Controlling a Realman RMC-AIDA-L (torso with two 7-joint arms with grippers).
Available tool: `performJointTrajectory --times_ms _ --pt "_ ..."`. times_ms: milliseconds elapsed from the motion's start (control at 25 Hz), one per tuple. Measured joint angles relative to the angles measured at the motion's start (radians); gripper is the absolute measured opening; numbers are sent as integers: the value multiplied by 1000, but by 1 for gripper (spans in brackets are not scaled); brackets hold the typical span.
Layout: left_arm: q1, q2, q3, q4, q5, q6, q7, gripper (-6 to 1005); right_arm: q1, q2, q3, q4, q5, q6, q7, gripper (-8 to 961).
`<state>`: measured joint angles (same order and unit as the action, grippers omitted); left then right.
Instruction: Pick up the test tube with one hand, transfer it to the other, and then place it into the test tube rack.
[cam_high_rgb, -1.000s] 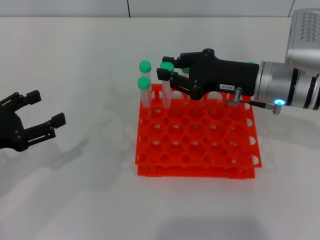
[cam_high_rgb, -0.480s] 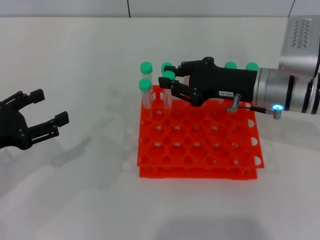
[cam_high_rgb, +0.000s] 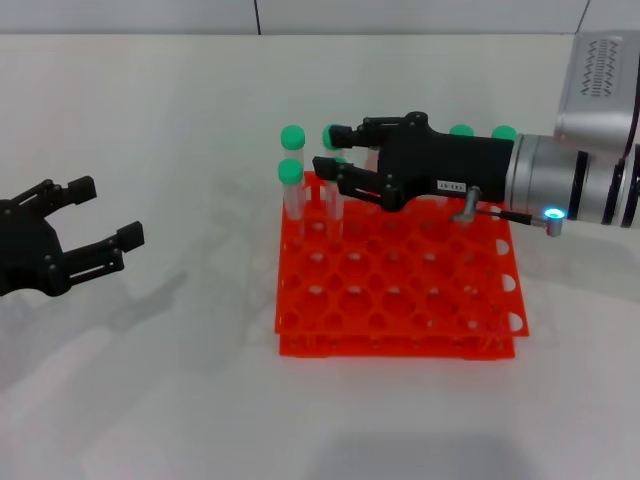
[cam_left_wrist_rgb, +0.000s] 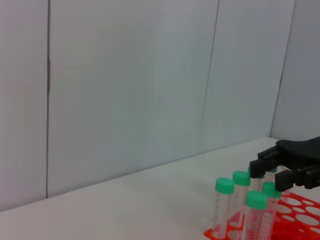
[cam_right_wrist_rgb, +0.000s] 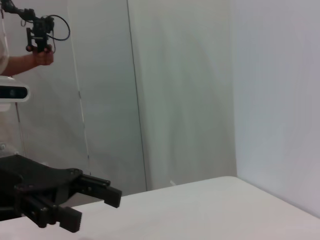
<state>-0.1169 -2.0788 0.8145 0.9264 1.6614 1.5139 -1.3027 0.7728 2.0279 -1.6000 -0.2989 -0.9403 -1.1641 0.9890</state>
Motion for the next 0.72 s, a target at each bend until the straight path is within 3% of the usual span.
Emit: performJointTrajectory --times_ms 200,400,480,600,720 --pt "-11 0 0 0 6 -2 -3 874 3 0 1 -1 0 6 1 441" --pt "-14 1 0 0 7 -2 -4 874 -11 0 6 -19 0 -7 2 643" --pt "-12 3 0 0 7 -2 -5 874 -39 -5 6 -56 0 -41 4 644" --pt "-11 8 0 2 7 4 -6 874 -90 -23 10 -103 -4 -104 9 645" --pt "-17 12 0 2 7 7 -7 874 -139 -57 11 -131 -12 -163 18 649"
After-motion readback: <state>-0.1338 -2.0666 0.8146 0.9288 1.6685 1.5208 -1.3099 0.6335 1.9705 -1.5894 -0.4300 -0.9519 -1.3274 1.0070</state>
